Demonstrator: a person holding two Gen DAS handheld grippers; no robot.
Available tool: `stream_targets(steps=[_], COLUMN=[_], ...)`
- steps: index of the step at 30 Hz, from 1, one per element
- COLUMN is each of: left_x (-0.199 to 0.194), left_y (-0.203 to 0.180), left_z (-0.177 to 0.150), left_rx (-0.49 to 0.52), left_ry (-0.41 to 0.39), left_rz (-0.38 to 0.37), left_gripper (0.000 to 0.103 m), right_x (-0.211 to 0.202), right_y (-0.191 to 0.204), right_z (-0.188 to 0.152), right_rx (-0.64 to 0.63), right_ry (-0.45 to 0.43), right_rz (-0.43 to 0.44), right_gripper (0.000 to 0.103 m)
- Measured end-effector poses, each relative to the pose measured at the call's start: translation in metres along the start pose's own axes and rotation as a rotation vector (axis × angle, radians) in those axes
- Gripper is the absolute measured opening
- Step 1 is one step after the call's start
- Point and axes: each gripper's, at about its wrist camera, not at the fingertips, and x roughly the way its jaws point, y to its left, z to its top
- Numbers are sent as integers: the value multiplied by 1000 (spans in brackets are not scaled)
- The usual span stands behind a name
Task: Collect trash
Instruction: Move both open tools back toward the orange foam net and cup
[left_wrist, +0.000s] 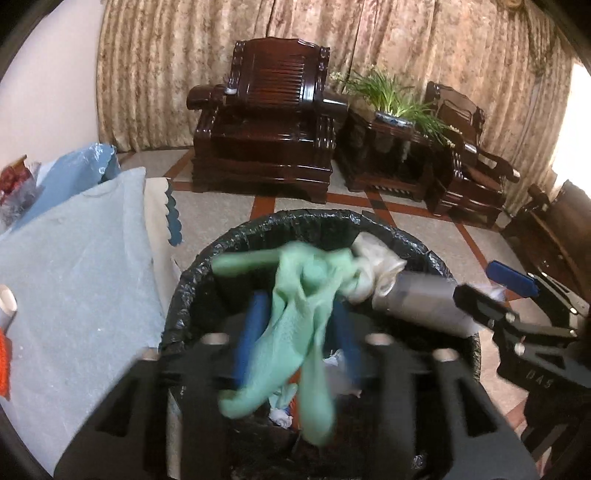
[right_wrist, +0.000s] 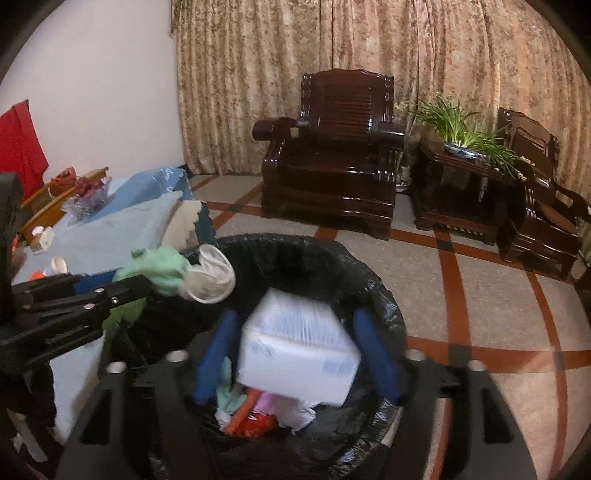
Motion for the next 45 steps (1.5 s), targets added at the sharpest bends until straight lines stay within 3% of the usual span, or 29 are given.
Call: stream_targets(steps=[5, 9, 20, 35, 45], left_x=[-9, -25, -76, -144, -159], left_y=[11, 28, 87, 203, 290], left_z=[-5, -7, -21, -42, -69], left_rx=[-3, -24, -124, -253, -331], left_ry=[-28, -56, -99, -160, -139], left_rz=[30, 70, 199, 434, 582], left_gripper=[70, 82, 86, 86, 86], right_x=[1, -1, 3, 28, 66], right_y=[-3, 1, 55, 192, 272], right_z=[-5, -5, 8, 31, 28], right_rx=[10, 37, -10, -162, -232], right_ry=[3, 0, -10, -62, -53], right_rz=[-11, 29, 151, 342, 376], right_gripper=[96, 97, 97, 97, 97])
